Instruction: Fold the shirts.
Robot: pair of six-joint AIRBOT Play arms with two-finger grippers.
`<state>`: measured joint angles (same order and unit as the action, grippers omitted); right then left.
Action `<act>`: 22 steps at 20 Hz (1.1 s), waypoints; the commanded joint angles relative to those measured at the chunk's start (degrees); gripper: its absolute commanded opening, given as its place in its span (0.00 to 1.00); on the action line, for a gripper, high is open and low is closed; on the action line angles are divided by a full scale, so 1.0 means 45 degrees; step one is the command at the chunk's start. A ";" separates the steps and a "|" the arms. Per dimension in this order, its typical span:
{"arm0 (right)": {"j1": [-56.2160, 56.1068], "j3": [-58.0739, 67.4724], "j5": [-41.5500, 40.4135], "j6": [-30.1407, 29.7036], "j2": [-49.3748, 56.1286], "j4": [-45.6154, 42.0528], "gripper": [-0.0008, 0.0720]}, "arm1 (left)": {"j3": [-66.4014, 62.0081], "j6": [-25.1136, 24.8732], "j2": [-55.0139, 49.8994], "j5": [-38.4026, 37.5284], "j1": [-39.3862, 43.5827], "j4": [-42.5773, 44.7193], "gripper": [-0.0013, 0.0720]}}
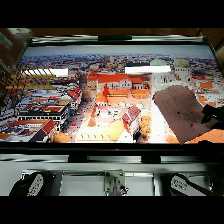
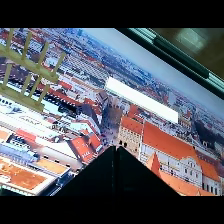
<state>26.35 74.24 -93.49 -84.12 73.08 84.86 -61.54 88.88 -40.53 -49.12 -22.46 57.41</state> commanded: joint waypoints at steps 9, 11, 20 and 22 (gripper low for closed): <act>-0.1379 0.4541 0.6742 -0.0597 -0.0180 0.2535 0.69 | -0.0233 -0.2346 -0.1622 -0.0505 0.3104 0.0714 0.05; -0.3162 0.4541 0.7383 -0.0549 0.0058 0.2599 0.69 | -0.1078 -0.1248 -0.3186 -0.2016 0.4964 0.2837 0.05; -0.6781 0.4541 0.2526 -0.0369 0.2793 0.3507 0.70 | -0.4682 0.0884 -0.8340 -0.7592 0.8014 0.8009 0.64; -0.6771 0.4541 0.2433 -0.0364 0.2788 0.3492 0.70 | -0.4682 0.0879 -0.8388 -0.7713 0.8014 0.8009 0.64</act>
<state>-2.98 94.59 -79.55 -85.84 84.51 98.19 -81.25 91.98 -75.88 -79.72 12.56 91.05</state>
